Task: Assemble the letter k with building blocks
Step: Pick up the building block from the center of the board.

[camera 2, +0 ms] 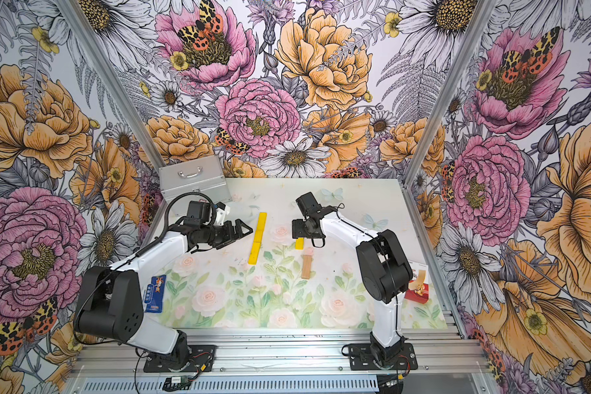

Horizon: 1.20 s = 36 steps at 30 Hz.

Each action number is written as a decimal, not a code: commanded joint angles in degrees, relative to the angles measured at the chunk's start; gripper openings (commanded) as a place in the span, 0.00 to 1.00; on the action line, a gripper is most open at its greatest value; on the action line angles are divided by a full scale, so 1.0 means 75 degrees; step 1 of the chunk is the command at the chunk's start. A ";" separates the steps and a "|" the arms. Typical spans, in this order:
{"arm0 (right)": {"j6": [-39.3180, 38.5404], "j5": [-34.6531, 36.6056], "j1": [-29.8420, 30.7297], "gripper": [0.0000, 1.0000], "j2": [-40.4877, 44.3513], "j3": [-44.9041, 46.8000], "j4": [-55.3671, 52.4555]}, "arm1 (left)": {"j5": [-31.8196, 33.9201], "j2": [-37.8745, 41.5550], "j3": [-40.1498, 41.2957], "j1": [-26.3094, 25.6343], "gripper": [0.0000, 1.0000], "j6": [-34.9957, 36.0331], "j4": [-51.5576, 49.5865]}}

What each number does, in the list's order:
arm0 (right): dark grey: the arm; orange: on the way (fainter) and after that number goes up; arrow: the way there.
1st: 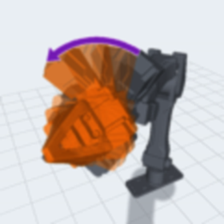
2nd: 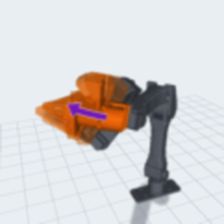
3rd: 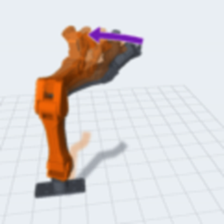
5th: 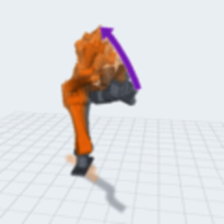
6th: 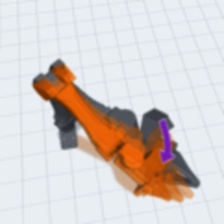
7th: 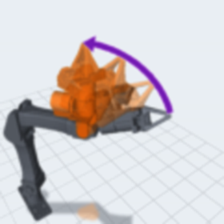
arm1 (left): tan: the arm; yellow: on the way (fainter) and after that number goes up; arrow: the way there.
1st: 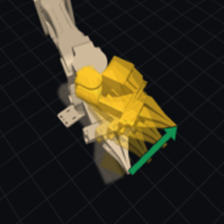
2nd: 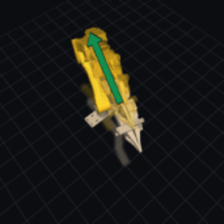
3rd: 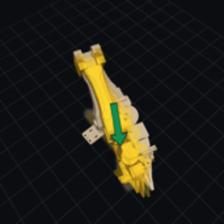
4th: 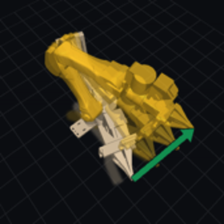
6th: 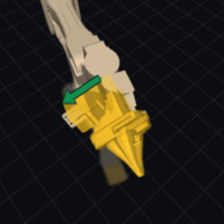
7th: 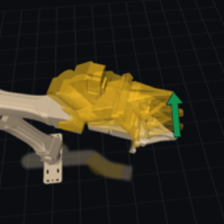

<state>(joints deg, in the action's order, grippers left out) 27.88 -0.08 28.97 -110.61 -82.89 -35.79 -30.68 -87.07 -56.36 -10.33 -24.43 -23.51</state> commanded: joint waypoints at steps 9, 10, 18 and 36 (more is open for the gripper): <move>-0.0123 0.0094 0.0086 0.69 -0.0638 -0.0481 -0.0361 | -0.0343 0.0089 0.0365 -0.0063 0.99 -0.0363 0.0626; -0.0112 0.0081 0.0097 0.69 -0.0661 -0.0485 -0.0361 | -0.0348 0.0094 0.0366 -0.0071 0.99 -0.0374 0.0638; -0.0120 0.0071 0.0237 0.66 -0.1035 -0.0845 -0.0474 | -0.0342 0.0009 0.0421 -0.0146 0.99 -0.0422 0.0720; -0.0080 0.0127 0.0250 0.52 -0.1600 -0.1381 -0.0937 | -0.0403 0.0058 0.0611 -0.0086 0.99 -0.0469 0.0834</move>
<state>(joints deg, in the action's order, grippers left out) 27.31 0.43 30.48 -121.36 -91.70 -42.52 -31.68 -87.09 -52.36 -11.11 -27.31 -18.96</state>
